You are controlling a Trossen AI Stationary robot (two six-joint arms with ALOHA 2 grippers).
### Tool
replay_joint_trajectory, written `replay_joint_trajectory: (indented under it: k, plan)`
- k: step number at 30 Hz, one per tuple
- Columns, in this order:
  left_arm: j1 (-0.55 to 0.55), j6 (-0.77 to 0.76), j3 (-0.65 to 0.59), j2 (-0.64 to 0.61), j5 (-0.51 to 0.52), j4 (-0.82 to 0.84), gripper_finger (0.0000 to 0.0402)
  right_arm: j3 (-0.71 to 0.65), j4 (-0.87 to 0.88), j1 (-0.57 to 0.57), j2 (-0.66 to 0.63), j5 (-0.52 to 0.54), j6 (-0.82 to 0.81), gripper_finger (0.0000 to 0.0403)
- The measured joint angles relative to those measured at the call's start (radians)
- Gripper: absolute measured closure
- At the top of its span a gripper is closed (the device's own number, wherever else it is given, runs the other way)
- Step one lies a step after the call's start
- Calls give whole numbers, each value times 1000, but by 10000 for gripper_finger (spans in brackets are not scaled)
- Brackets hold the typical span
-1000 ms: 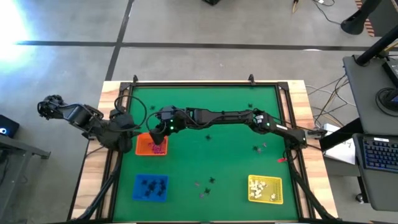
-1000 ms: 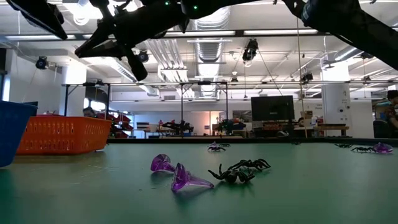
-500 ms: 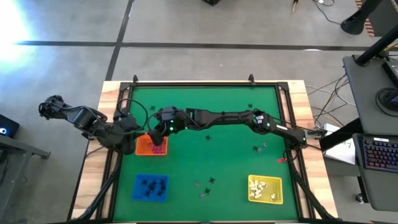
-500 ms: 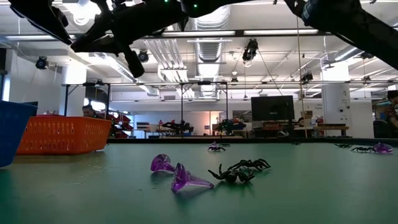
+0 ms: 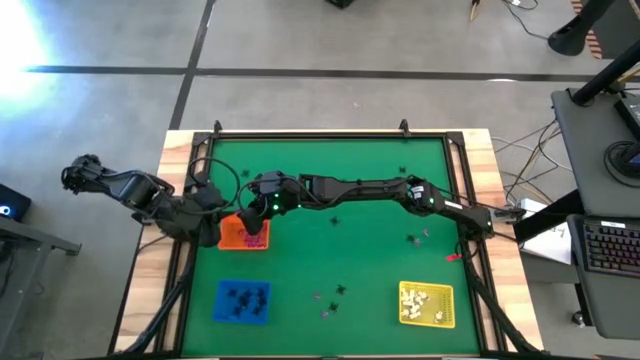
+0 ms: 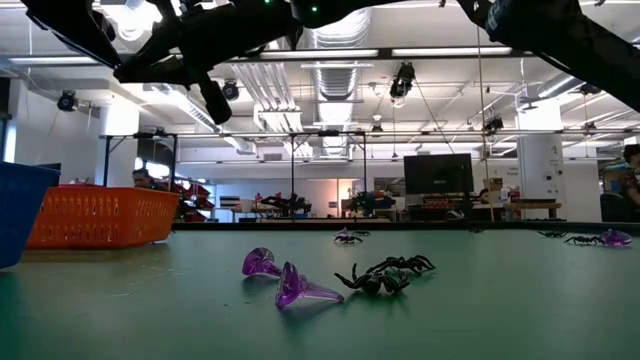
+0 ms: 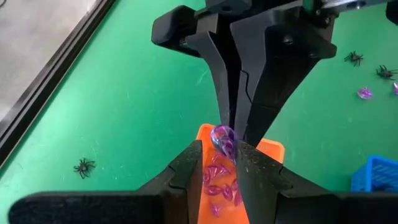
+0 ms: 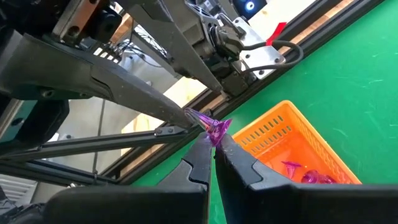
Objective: Sort Halloween decoration
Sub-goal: Put the violet witch hat toy into the orange bin
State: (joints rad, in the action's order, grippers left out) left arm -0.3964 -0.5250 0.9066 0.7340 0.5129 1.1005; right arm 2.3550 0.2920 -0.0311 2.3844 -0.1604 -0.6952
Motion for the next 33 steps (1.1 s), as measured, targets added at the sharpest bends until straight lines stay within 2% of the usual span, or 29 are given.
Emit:
replay_joint_trajectory:
  k: [10,17,29,33]
  plan:
    - [22,12,0,2,-1,-2,333,0,-21,0,0,3,0,394]
    - [23,15,0,3,-8,-2,396,0,-20,-1,0,3,0,394]
    - [24,19,0,4,-24,10,401,-1,-13,0,0,2,-23,393]
    - [24,17,-1,4,-24,40,401,-1,-11,1,-2,-1,-21,379]
